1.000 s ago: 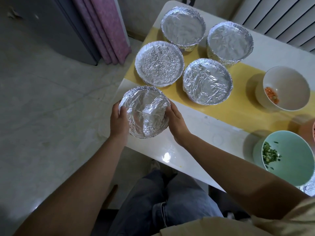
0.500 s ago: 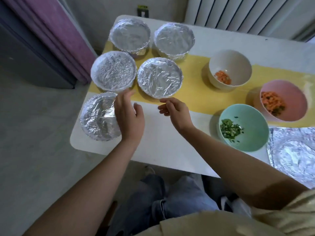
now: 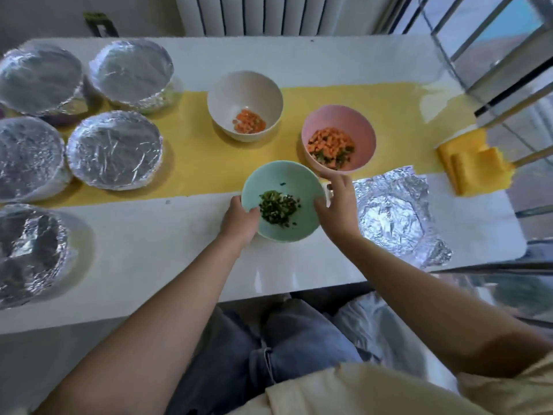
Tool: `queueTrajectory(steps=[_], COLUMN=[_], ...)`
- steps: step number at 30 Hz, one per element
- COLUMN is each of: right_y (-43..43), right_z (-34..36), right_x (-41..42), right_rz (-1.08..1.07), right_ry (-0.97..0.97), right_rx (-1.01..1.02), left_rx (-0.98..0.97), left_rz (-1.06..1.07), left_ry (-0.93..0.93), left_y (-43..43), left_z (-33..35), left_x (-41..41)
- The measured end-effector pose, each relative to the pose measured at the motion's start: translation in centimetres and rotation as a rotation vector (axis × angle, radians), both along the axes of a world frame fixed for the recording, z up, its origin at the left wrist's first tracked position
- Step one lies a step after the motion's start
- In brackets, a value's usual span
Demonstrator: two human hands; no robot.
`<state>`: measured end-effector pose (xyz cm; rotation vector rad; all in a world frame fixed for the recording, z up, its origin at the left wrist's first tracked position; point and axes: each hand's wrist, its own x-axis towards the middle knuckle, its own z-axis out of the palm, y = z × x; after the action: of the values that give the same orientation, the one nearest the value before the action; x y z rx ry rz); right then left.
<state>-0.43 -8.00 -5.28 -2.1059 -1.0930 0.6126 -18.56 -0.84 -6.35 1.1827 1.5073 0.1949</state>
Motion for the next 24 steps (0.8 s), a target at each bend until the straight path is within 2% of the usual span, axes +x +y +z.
queueTrajectory(steps=[5,11,13,16,19,21,22,24], right_y=[-0.3,0.6,0.9,0.6,-0.8,-2.3,-3.2,-5.1], right_z=[-1.2,-1.4,-1.5,-1.6,-1.5,-1.7,-1.8,-2.1], right_x=[0.9,-0.8,-1.0,-0.2,2.2,4.6,6.0,8.7], right_rz=[0.112,0.211,0.244,0.281,0.203,0.096,0.049,-0.004], right_ry=[0.131,0.179,0.248,0.383,0.397,0.391,0.365,0.256], right_rx=[-0.229,-0.201,-0.184,-0.175,-0.165,-0.152,-0.151,-0.175], left_rx=[0.073,0.105,0.118,0.408,0.850,1.029,1.044,0.914], left_rz=[0.026,0.031,0.064,0.145,0.092,-0.032,-0.128,-0.396], left_ry=[0.096,0.252,0.342,0.457,0.358,0.285,0.213,0.026], left_y=[-0.5,-1.3,-1.7,-2.6,-3.4,-3.7,-4.0,-4.7], left_z=[-0.5,0.4,1.0,2.9,4.8,5.4,5.5,5.3], left_x=[0.0,-2.1,-2.1,-0.6,2.7,5.7,7.3,10.7])
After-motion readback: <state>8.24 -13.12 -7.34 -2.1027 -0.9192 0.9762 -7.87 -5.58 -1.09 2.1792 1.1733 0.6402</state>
